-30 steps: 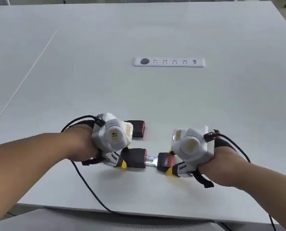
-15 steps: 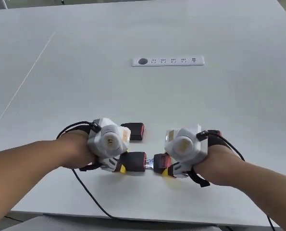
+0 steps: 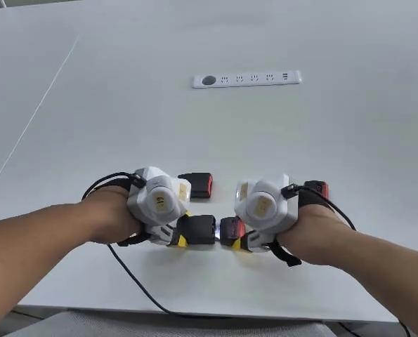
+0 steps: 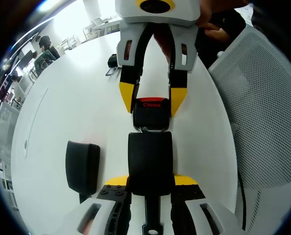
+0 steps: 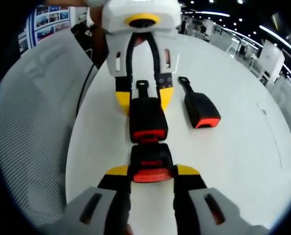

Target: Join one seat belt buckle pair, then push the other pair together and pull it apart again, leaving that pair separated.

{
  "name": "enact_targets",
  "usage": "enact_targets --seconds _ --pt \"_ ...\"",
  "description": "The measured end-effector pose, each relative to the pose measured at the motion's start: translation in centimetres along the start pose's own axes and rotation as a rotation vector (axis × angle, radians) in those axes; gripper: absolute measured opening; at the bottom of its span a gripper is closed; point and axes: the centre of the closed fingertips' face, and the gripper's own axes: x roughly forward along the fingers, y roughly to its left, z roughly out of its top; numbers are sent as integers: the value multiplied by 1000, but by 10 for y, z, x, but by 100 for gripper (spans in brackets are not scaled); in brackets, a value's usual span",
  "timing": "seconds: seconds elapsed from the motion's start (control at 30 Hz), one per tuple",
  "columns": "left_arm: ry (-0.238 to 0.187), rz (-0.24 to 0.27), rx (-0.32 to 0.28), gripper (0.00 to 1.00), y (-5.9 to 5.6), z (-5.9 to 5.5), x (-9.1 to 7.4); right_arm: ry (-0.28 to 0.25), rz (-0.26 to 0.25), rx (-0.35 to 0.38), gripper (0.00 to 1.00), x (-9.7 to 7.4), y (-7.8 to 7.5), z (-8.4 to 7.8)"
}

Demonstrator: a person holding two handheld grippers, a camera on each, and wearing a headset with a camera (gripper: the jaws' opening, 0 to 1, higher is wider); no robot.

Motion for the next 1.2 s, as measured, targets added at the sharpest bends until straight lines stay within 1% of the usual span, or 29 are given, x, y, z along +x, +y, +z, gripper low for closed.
enact_targets --seconds 0.13,0.17,0.2,0.3,0.4,0.47,0.5,0.53,0.57,0.6,0.73,0.87,0.97,1.2 --pt "3 -7 10 31 -1 1 0 -1 -3 7 31 1 1 2" --pt "-1 -4 5 31 2 1 0 8 -1 9 31 2 2 0" --pt "-1 -5 14 31 1 1 0 18 -4 20 31 2 2 -3" --pt "-5 -6 9 31 1 1 0 8 -5 25 31 3 -2 -4" --pt "-1 -6 4 31 0 1 0 7 -6 22 31 3 -2 -2" --pt "-1 -8 12 31 0 0 -1 -2 -6 0 32 4 -3 -2" --pt "-5 -8 10 31 0 0 -1 -5 -8 -6 31 4 -3 -3" --pt "-21 -7 13 31 0 -1 -2 -18 -4 0 31 1 -3 -3" --pt "-34 -2 18 31 0 0 -2 -23 -2 10 31 2 -4 -4" --pt "-37 -2 7 31 0 0 -2 -33 2 26 31 1 -4 -3" --pt "-37 -4 8 31 0 0 -2 -19 1 9 32 2 -3 -1" --pt "-50 -10 3 31 -1 0 -2 -17 4 -4 32 1 -3 -2" --pt "-48 -11 -1 31 -1 0 -2 -23 7 -7 32 2 -4 0" --pt "-39 -11 -16 31 -1 -1 -2 -27 -1 -4 32 0 -2 0"
